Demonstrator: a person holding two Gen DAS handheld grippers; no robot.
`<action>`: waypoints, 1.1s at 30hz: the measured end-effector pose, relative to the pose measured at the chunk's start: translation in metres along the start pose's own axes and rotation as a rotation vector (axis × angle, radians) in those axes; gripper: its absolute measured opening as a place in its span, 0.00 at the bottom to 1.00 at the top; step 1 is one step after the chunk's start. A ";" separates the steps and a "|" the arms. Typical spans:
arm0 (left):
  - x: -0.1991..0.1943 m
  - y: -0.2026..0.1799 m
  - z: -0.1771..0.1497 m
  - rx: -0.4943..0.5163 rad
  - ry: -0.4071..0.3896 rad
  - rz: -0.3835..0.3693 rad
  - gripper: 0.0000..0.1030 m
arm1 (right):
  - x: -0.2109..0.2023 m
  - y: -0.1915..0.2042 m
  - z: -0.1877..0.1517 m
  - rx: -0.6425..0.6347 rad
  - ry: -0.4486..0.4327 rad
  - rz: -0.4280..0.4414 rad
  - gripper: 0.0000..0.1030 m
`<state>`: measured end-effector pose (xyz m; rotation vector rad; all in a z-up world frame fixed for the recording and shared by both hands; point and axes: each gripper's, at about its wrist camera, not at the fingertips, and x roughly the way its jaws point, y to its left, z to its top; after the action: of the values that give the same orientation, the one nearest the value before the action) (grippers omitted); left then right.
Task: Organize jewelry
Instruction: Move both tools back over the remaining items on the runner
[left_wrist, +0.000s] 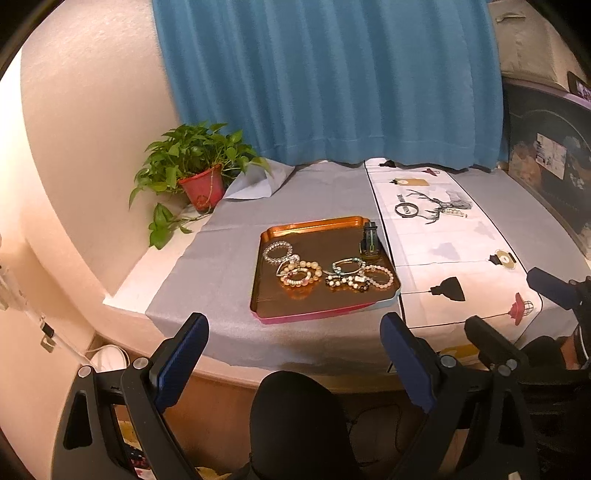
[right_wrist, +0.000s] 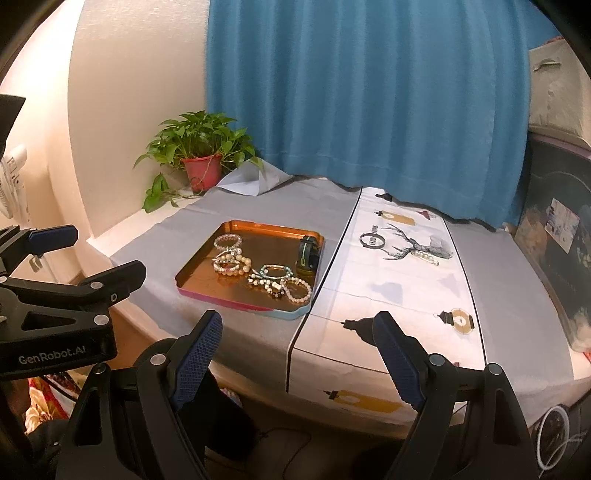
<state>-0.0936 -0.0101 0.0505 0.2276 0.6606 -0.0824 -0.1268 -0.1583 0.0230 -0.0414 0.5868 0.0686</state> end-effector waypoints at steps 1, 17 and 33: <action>0.000 -0.003 0.001 0.007 -0.001 0.000 0.90 | 0.000 -0.001 0.000 0.002 0.000 -0.001 0.82; 0.020 -0.044 0.031 0.052 0.011 -0.022 0.91 | 0.011 -0.054 -0.010 0.091 0.012 -0.049 0.82; 0.066 -0.089 0.067 0.065 0.080 -0.067 0.91 | 0.039 -0.137 -0.021 0.223 0.042 -0.126 0.82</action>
<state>-0.0149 -0.1128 0.0450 0.2723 0.7458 -0.1596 -0.0954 -0.2937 -0.0136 0.1366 0.6298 -0.1203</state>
